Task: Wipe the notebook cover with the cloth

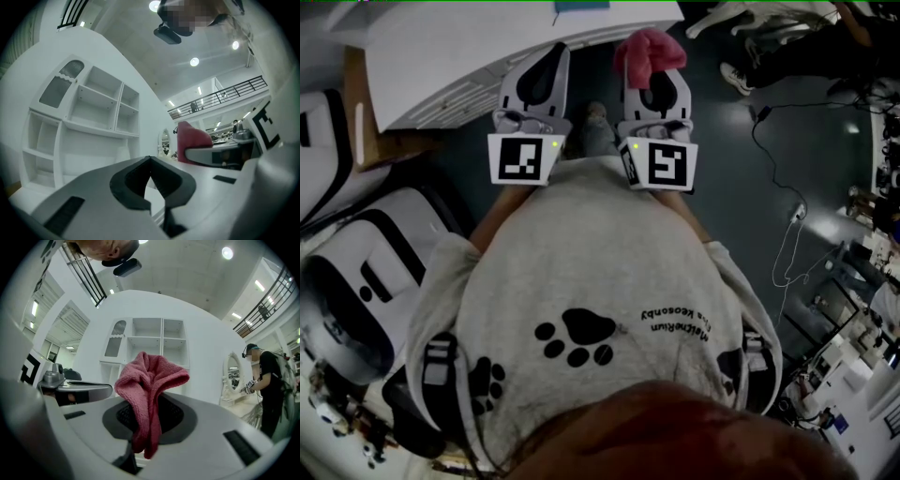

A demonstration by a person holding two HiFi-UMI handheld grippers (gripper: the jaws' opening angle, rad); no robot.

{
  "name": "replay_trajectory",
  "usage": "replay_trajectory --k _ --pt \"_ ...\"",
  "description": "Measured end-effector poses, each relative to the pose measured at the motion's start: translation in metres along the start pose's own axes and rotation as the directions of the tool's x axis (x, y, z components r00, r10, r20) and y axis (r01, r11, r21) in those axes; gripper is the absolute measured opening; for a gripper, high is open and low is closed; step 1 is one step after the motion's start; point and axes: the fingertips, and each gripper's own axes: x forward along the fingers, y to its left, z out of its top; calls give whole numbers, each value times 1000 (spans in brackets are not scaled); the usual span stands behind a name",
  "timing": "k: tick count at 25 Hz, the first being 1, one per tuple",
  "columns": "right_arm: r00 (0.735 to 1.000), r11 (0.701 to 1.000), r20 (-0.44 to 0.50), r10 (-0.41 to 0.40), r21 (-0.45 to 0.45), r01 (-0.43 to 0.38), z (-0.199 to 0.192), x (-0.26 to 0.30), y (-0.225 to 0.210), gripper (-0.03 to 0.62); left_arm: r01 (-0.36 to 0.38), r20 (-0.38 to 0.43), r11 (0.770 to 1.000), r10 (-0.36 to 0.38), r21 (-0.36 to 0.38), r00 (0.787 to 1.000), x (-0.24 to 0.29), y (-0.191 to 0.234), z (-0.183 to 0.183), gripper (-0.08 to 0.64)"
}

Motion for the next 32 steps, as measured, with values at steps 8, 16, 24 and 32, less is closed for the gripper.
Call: replay_trajectory --k 8,16,24,32 --pt "999 1000 29 21 -12 -21 5 22 -8 74 -32 9 999 32 11 999 19 13 2 11" --pt "999 999 32 36 -6 -36 -7 84 -33 74 -65 5 998 65 13 998 75 44 -10 12" --pt "995 995 19 100 -11 -100 -18 162 -66 74 -121 -5 992 121 31 993 140 79 -20 12" --pt "982 982 38 187 -1 -187 -21 226 -97 74 -202 -13 978 203 49 979 196 105 -26 11"
